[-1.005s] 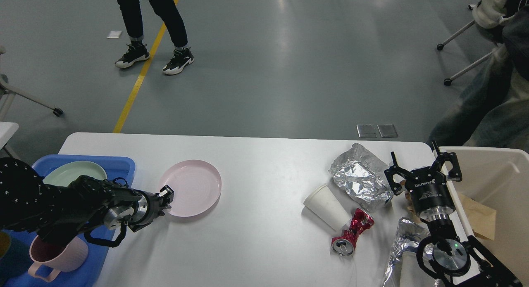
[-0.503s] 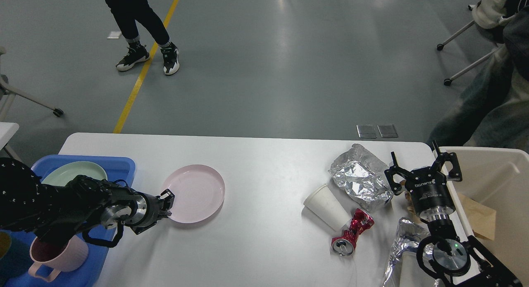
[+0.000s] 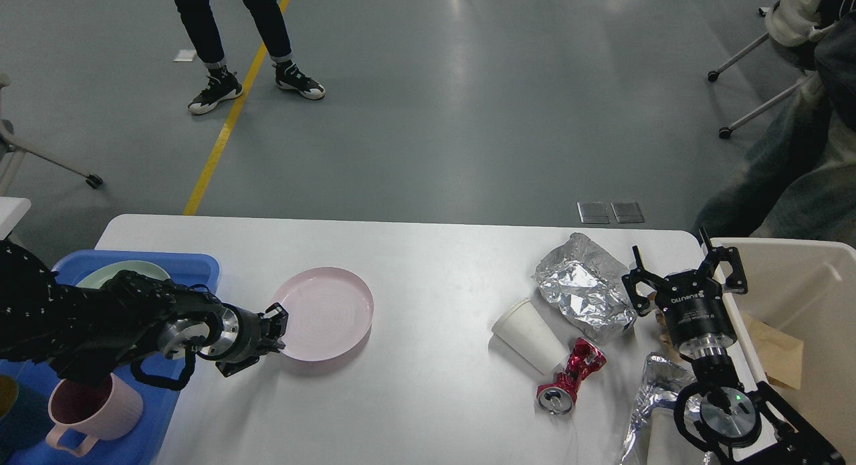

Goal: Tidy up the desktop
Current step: 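Lift the pink saucer and carry it over the blue tray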

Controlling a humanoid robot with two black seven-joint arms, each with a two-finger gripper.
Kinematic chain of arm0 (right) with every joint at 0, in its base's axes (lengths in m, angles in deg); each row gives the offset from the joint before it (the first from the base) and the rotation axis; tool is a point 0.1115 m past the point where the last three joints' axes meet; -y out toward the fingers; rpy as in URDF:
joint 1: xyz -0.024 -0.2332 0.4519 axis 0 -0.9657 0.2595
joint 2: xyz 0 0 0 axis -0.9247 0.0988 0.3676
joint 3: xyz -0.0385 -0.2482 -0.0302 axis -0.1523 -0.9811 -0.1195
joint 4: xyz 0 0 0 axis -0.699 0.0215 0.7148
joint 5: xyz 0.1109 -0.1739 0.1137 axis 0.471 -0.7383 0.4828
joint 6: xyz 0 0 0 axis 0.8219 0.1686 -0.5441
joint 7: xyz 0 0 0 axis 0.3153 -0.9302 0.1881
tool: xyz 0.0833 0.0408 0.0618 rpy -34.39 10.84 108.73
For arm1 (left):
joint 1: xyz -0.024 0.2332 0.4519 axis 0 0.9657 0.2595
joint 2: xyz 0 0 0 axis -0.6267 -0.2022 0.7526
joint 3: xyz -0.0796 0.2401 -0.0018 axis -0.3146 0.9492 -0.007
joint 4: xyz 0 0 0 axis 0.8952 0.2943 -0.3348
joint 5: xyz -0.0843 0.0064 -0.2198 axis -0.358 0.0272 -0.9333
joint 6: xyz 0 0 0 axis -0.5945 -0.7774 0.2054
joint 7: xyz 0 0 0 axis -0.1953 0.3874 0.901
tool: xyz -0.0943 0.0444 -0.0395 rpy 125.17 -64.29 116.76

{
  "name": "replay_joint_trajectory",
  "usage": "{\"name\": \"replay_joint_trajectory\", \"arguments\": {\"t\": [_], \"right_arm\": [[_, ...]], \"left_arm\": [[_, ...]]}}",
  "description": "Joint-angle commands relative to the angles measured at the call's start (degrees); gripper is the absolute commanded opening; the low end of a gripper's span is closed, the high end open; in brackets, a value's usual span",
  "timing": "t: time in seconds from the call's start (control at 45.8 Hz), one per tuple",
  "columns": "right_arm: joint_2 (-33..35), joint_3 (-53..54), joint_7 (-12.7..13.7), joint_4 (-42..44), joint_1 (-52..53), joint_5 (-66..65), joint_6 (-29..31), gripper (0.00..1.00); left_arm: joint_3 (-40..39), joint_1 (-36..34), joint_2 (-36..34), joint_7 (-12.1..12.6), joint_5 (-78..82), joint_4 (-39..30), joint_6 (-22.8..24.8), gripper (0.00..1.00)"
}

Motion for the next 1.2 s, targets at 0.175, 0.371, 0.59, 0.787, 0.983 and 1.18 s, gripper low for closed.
{"name": "replay_joint_trajectory", "arguments": {"t": [0.175, 0.371, 0.59, 0.787, 0.983, 1.18], "right_arm": [[0.0, 0.0, 0.0, 0.09, 0.0, -0.02, 0.0, 1.0], [0.0, 0.0, 0.0, 0.0, 0.0, 0.06, 0.0, 1.0], [0.0, 0.0, 0.0, 0.0, 0.0, -0.02, 0.0, 1.0], [0.0, 0.0, 0.0, 0.0, 0.0, 0.06, 0.0, 1.0], [0.0, 0.0, 0.0, 0.0, 0.0, -0.02, 0.0, 1.0], [0.0, 0.0, 0.0, 0.0, 0.0, -0.02, 0.0, 1.0]], "left_arm": [[8.96, -20.38, -6.47, 2.6, 0.17, -19.46, -0.14, 0.0], [17.58, -40.25, -8.76, 1.28, 0.34, -33.7, 0.12, 0.0], [28.3, -60.56, -8.58, -4.42, 0.34, -43.38, 13.11, 0.0], [31.65, -60.66, -9.55, -6.36, 0.25, -41.19, 17.26, 0.0], [35.07, -53.81, -16.14, -5.75, 0.17, -31.44, 24.37, 0.0], [34.73, -40.55, -26.41, -1.18, 0.17, -12.29, 25.43, 0.0]]}}
